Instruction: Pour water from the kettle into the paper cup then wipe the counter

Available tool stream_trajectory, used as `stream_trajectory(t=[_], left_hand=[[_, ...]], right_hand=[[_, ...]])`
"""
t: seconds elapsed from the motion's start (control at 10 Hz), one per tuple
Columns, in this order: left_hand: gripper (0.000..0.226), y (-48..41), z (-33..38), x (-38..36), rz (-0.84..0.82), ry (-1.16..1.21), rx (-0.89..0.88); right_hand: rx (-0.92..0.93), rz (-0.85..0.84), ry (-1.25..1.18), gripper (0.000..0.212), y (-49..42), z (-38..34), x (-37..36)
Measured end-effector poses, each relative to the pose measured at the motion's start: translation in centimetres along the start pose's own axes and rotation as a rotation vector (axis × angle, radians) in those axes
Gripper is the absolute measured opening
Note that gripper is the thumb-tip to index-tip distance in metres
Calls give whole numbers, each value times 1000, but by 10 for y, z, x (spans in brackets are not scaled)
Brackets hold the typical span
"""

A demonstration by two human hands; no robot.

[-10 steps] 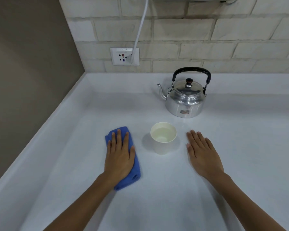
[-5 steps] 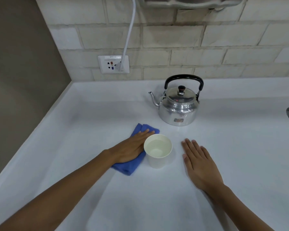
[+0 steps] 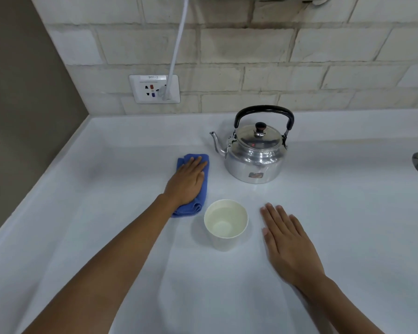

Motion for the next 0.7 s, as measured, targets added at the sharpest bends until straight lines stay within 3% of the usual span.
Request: stream_trajectory(t=[0.7], left_hand=[[52, -38, -30, 25, 44, -67, 211]], right_hand=[[15, 26, -7, 50, -1, 2, 0]])
Point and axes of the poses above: each hand's wrist, its own y-axis away from the middle knuckle, its own x-axis out of the back of the hand, z = x × y, the point moved 3 cm from there along -y, towards the middle knuckle, and after that the axes turned 8 degrees about y, right-handed, at the moved point
